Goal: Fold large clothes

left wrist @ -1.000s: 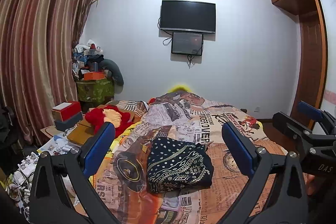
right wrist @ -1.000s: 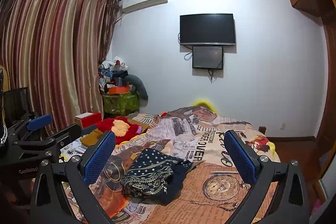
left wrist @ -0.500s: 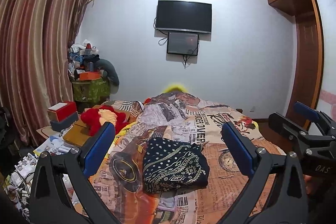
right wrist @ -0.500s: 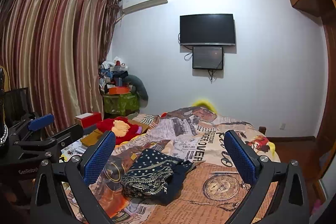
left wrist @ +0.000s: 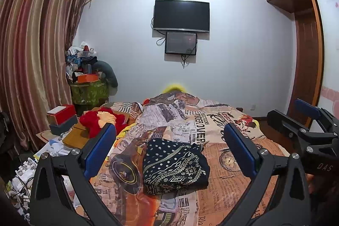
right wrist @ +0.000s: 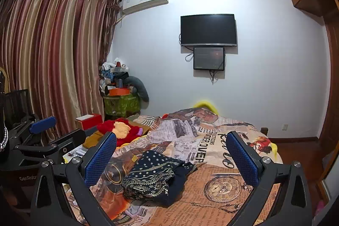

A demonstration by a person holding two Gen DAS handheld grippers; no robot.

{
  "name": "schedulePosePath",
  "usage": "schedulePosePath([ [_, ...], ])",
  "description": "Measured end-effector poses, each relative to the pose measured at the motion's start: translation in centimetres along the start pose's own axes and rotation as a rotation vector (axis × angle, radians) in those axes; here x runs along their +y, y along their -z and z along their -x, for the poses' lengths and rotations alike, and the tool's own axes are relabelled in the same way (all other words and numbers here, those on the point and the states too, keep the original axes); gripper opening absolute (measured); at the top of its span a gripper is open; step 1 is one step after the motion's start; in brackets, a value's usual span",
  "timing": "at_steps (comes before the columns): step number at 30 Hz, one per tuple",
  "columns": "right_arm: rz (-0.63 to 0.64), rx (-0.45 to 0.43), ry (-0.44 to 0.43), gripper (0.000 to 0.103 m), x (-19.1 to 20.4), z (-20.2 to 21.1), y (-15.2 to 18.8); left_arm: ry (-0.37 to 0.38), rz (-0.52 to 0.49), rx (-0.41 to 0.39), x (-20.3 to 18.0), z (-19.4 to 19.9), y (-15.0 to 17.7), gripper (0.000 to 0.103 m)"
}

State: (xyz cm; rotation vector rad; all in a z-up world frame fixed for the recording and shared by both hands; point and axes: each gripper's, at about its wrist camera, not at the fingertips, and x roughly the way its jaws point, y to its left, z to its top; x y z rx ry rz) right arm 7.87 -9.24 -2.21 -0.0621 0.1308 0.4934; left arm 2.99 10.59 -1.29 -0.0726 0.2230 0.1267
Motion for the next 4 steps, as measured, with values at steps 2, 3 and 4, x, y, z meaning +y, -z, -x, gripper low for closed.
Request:
schedulePosePath([
  [2, -0.001, 0.0, 0.0, 0.103, 0.01, 0.0, 0.02, 0.003, 0.002, 0.001, 0.08, -0.05, 0.0, 0.102],
  [3, -0.001, 0.0, -0.001, 0.103, 0.01, 0.0, 0.04, 0.005, 0.002, 0.002, 0.07, -0.12, 0.01, 0.102],
  [4, 0.0, 0.001, 0.0, 0.103, -0.04, -0.02, 0.0, 0.006, 0.003, 0.004, 0.1, -0.18, 0.01, 0.102],
])
